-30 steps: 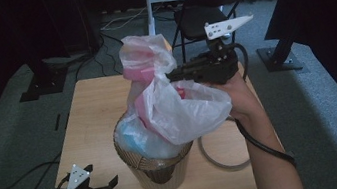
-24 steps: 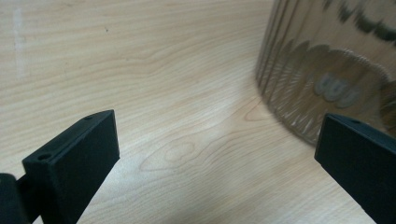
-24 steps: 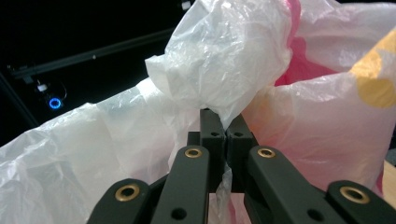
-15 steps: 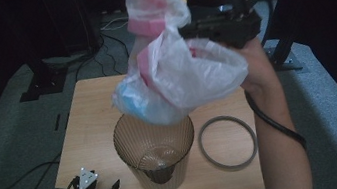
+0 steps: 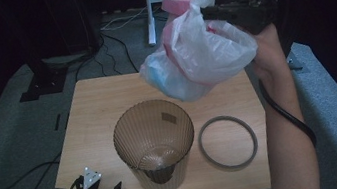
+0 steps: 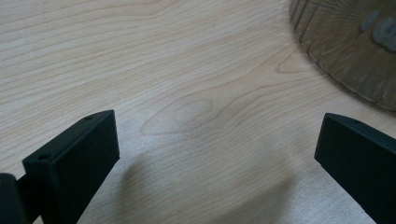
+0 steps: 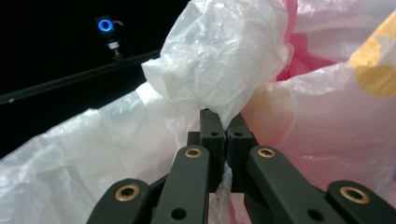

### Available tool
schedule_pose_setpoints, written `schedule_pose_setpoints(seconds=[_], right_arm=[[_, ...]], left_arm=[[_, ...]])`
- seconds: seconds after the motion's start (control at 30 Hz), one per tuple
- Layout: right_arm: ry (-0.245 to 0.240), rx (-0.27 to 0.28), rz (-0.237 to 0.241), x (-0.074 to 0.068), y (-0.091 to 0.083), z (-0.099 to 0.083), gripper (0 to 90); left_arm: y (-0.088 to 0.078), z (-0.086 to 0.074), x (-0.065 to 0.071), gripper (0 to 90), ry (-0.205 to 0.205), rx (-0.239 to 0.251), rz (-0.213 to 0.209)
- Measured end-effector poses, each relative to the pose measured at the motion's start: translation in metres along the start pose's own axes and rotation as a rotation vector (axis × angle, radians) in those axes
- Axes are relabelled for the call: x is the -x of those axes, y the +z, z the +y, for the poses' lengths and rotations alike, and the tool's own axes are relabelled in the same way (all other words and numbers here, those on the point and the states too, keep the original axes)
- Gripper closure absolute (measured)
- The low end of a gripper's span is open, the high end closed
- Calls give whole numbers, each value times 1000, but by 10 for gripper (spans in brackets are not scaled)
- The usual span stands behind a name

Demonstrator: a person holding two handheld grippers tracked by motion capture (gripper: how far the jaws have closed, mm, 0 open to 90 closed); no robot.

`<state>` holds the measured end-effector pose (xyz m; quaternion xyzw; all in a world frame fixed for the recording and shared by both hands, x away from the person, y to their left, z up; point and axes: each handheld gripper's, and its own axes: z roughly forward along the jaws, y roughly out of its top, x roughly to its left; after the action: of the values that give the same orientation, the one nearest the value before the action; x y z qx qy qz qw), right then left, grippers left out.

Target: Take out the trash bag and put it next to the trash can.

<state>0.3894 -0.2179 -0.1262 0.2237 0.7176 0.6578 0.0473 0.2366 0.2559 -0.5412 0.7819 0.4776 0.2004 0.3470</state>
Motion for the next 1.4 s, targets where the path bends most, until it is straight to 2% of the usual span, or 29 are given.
schedule_pose_setpoints(seconds=[0.07, 0.27, 0.5, 0.67, 0.73, 0.8, 0.97, 1.3, 1.4], right_arm=[[32, 1, -16, 12, 0, -10, 891], [105, -41, -103, 45, 9, -46, 890], [185, -90, -146, 79, 27, -89, 890], [227, -132, -188, 97, 40, -116, 890], [247, -143, -189, 103, 46, -127, 890], [260, -164, -202, 108, 52, -136, 889], [294, -175, -196, 119, 65, -156, 888], [328, -216, -203, 126, 83, -187, 887], [343, -220, -184, 128, 87, -198, 886]], left_arm=[[0, 0, -1, 0, -4, 3, 0], [1, 0, -1, 0, -5, 1, 2], [1, -1, -1, 0, -9, -1, 2], [2, -1, -1, 0, -11, 4, 1], [1, -1, 0, 0, -10, 4, 5], [0, -1, -1, 0, -7, 2, 13], [0, -2, -2, 0, -20, 9, 5], [0, -2, -2, 0, -17, 6, 3], [0, -2, -2, 0, -17, 4, 3]])
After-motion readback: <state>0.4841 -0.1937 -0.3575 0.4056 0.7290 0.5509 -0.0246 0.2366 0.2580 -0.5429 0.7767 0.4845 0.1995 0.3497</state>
